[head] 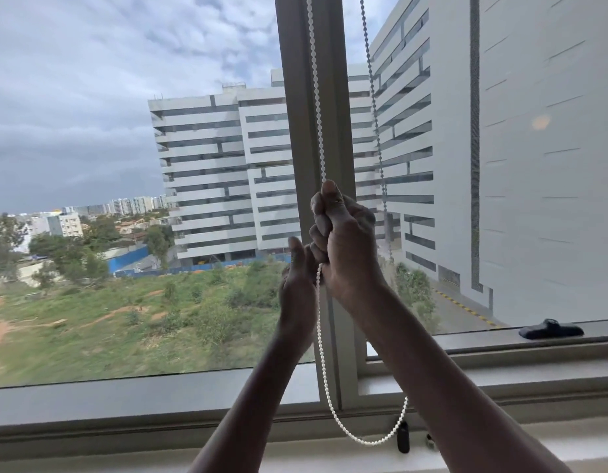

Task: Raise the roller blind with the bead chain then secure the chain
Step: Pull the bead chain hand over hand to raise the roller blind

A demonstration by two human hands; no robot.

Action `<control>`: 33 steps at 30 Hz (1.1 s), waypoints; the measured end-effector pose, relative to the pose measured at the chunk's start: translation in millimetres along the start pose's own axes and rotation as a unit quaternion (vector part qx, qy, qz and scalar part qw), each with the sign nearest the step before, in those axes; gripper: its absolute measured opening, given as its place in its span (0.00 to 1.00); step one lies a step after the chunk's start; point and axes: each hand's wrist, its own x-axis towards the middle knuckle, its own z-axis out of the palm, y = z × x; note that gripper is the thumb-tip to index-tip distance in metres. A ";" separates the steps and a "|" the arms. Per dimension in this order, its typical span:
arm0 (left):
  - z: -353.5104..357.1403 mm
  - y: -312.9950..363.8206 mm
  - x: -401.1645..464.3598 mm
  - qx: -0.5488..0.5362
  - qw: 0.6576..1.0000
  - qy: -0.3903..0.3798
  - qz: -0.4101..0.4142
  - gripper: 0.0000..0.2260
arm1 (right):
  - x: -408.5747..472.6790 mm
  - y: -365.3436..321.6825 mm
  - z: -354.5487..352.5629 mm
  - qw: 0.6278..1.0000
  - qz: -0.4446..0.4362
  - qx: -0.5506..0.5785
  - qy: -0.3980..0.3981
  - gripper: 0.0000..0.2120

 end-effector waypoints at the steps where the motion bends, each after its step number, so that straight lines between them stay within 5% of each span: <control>1: -1.8 9.2 7.1 -0.022 0.999 -0.029 -0.009 0.28 | -3.5 6.2 -3.7 1.000 -0.005 -0.007 0.006 0.20; 9: 17.3 91.5 59.5 0.019 0.992 -0.126 -0.018 0.29 | -19.6 41.1 -24.4 0.999 0.013 -0.049 -0.006 0.20; 21: 31.9 68.7 52.7 -0.133 0.991 -0.010 0.004 0.16 | -31.1 58.5 -40.9 0.998 0.022 -0.055 -0.011 0.20; 33: 1.3 16.7 17.8 -0.086 0.994 0.038 0.056 0.19 | -0.5 26.5 -45.8 0.988 0.058 -0.140 -0.028 0.20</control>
